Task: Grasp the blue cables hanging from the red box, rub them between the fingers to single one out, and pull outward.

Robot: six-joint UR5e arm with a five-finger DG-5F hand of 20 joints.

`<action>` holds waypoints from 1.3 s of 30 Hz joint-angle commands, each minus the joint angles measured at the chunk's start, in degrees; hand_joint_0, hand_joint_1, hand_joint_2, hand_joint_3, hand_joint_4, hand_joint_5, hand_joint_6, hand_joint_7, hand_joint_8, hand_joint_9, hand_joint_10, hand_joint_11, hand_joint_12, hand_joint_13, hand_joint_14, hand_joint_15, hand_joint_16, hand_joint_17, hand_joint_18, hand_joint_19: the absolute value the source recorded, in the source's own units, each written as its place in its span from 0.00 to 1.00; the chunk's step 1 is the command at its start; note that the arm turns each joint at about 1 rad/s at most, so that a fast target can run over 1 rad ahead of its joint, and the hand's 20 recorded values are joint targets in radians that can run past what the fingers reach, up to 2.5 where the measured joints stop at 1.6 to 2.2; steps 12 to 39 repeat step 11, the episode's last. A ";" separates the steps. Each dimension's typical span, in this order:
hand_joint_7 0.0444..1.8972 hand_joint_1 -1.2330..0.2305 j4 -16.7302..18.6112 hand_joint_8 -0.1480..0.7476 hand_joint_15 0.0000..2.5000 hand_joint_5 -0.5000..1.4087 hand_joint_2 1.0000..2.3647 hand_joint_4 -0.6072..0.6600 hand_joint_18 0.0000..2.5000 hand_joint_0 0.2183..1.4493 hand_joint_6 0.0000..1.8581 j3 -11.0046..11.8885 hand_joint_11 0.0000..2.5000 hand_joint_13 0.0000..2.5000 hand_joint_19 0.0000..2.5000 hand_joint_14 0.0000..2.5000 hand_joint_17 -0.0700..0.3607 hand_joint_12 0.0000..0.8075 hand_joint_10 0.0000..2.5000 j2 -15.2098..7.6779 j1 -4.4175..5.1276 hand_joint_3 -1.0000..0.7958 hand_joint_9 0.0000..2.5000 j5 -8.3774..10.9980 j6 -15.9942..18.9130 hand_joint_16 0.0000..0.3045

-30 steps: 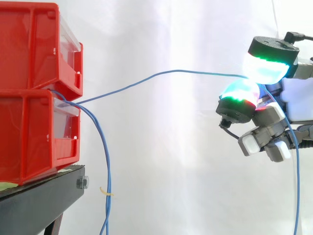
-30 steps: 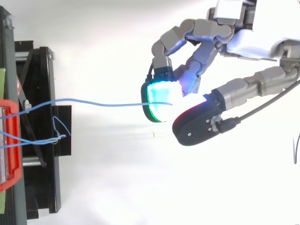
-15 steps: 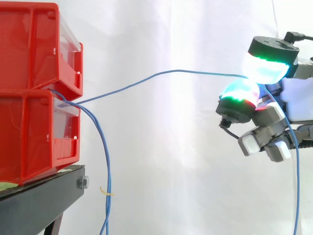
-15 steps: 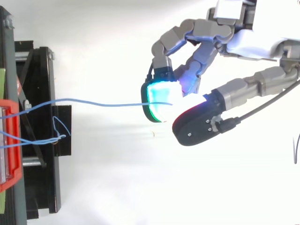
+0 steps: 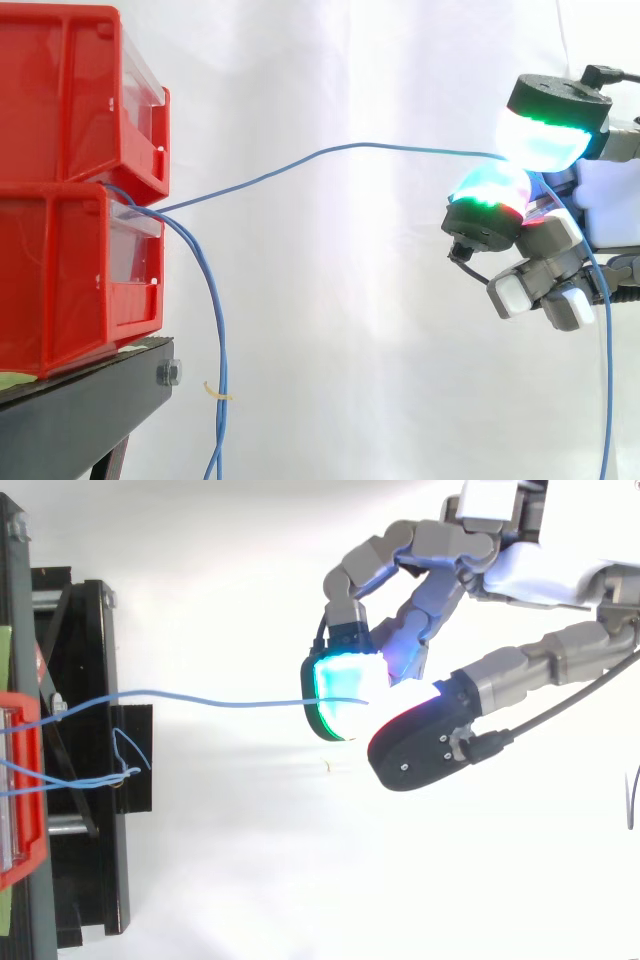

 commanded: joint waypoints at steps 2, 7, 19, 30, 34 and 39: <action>0.61 0.28 0.00 0.60 0.19 0.20 0.01 0.60 0.41 0.34 0.49 0.00 0.30 0.33 0.22 0.01 0.48 0.52 0.01 0.00 0.00 0.44 0.45 0.03 0.00 0.20; 0.60 0.28 0.00 0.60 0.19 0.20 0.01 0.60 0.41 0.34 0.49 0.09 0.31 0.33 0.22 0.01 0.48 0.52 0.01 0.00 0.00 0.44 0.45 -0.06 0.00 0.20; 0.60 0.28 0.00 0.60 0.19 0.20 0.01 0.60 0.41 0.34 0.49 0.00 0.30 0.33 0.22 0.01 0.48 0.53 0.01 0.00 0.00 0.44 0.45 0.03 0.00 0.20; 0.60 0.28 0.00 0.60 0.19 0.20 0.01 0.60 0.41 0.34 0.49 0.00 0.30 0.33 0.22 0.01 0.48 0.53 0.01 0.00 0.00 0.44 0.45 0.03 0.00 0.20; 0.60 0.28 0.00 0.60 0.19 0.20 0.01 0.60 0.41 0.34 0.49 0.00 0.30 0.33 0.22 0.01 0.48 0.53 0.01 0.00 0.00 0.44 0.45 0.03 0.00 0.20; 0.60 0.28 0.00 0.60 0.19 0.20 0.01 0.60 0.41 0.34 0.49 0.00 0.30 0.33 0.22 0.01 0.48 0.53 0.01 0.00 0.00 0.44 0.45 0.03 0.00 0.20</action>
